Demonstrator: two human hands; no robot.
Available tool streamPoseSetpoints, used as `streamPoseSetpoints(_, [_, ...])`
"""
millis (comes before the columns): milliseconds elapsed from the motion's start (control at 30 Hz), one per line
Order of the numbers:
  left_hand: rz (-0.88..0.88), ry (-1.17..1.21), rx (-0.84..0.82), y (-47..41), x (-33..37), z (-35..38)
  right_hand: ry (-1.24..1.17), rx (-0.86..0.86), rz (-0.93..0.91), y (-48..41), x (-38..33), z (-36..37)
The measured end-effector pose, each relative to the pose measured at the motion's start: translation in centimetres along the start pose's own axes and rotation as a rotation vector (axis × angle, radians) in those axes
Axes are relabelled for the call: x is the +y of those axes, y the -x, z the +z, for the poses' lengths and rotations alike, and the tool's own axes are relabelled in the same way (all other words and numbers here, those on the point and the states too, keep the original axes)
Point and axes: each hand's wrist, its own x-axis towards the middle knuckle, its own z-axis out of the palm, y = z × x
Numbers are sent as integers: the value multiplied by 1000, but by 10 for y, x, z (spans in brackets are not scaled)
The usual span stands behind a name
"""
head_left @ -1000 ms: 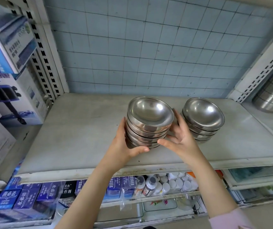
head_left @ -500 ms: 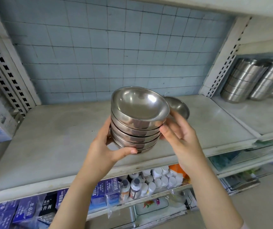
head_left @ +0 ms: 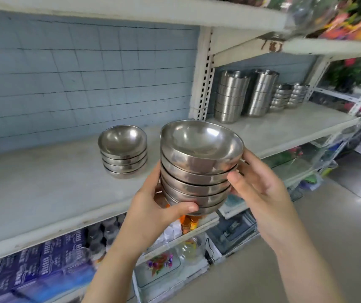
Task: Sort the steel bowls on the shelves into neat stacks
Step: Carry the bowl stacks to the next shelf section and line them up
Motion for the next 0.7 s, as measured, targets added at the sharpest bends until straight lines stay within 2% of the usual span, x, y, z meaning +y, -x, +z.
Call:
streamPoseSetpoints(100, [-15, 22, -80, -11, 6, 60, -1, 99, 7, 12, 2, -59])
streamPoseSetpoints(333, [-24, 0, -175, -44, 7, 162, 44, 186, 56, 12, 23, -163])
streamPoseSetpoints(400, [-35, -16, -207, -64, 7, 182, 40, 199, 66, 0, 30, -184])
streamPoseSetpoints(467, [-36, -14, -283, -124, -9, 236, 56, 258, 65, -37, 53, -239])
streamPoseSetpoints(700, [1, 29, -300, -175, -16, 270, 90, 233, 55, -81, 71, -277])
